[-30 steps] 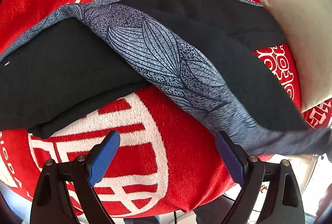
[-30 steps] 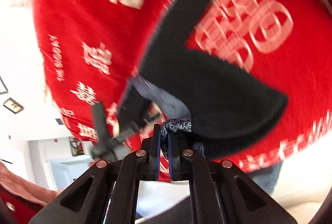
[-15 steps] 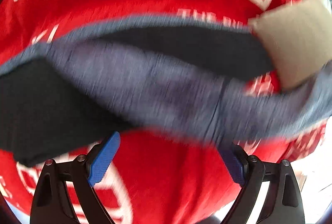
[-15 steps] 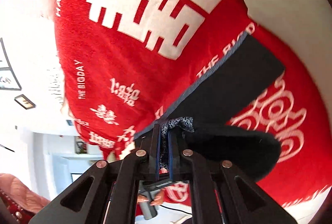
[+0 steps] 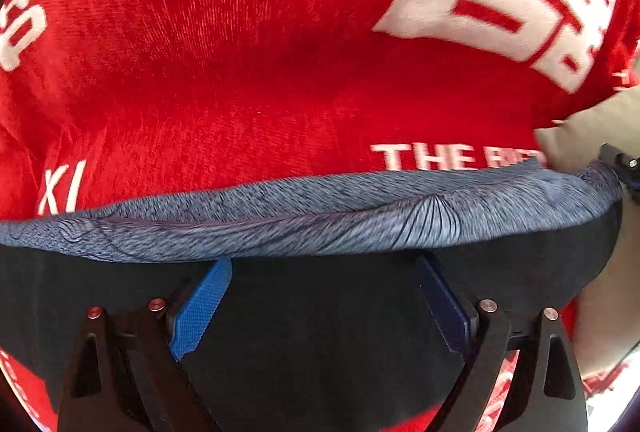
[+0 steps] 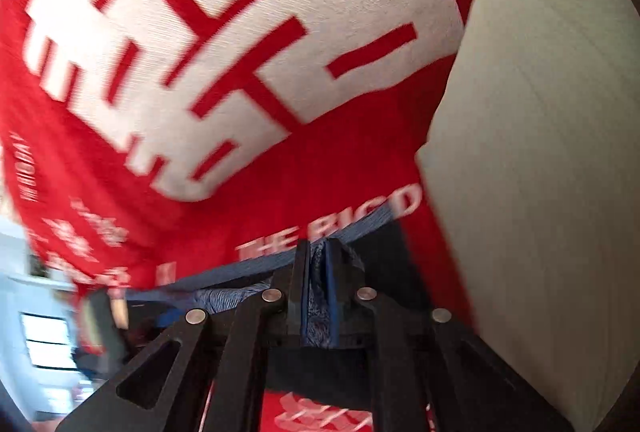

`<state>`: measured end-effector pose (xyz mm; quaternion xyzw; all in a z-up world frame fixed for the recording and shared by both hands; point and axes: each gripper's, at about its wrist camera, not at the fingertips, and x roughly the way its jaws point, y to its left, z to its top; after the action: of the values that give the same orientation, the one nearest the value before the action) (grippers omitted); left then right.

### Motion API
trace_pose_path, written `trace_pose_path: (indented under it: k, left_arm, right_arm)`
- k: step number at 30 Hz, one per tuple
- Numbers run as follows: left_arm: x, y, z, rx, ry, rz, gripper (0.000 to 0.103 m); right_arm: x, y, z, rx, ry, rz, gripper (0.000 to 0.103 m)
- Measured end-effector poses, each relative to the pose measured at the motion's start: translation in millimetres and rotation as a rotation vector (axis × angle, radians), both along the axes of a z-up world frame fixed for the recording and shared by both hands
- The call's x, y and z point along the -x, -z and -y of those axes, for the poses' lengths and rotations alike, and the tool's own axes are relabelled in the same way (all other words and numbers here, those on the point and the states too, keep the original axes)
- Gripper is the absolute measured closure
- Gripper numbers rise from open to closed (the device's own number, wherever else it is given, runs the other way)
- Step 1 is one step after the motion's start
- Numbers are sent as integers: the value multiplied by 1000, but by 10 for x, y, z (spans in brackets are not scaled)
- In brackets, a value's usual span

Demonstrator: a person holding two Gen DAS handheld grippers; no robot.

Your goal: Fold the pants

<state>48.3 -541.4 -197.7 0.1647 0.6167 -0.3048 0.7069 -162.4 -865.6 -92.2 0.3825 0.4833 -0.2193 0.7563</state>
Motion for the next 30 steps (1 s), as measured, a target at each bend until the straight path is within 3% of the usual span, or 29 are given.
trace_pose_path:
  k: [1,3,4,8,10,13,16,18,20,24,27,30]
  left_arm:
    - [-7,12,-1,-6,-5,6,9]
    - [-39,-26,2,-2,-25,17,9]
    - [-41,-65,-10,1,-31,25,9]
    - [32,-178,-74,-2,-22,44,9]
    - [92,-184,-93,-13,-6,54,9]
    - [173,-59,-31,-51,12,77,9]
    - [176,94,-1,-76,-24,80,9]
    - [129,167,-17,-78,-57,94,9]
    - [95,197,-7,-77,-67,112,2]
    - [-72,120,-19,-94,-79,142,2]
    - [-237,24,-94,-101,-115,204,2]
    - [-418,174,-257,-152,-166,170,2]
  right_arm:
    - [-56,36,12,29,-11,-37,72]
    - [-76,2,15,28,-8,-15,53]
    - [-65,-63,-14,41,-2,4,49]
    - [13,-268,-301,123,-45,10,49]
    - [15,-190,-426,137,-89,-38,68]
    - [-42,169,-498,111,-144,-142,76]
    - [-103,589,-384,78,-136,-216,77]
    - [-150,743,-277,56,-113,-194,80]
    - [-257,750,-218,97,-118,-168,80]
    - [-390,750,-109,92,-108,-173,80]
    - [-287,600,-67,75,-47,-139,76]
    - [-80,495,-109,71,-23,-135,73]
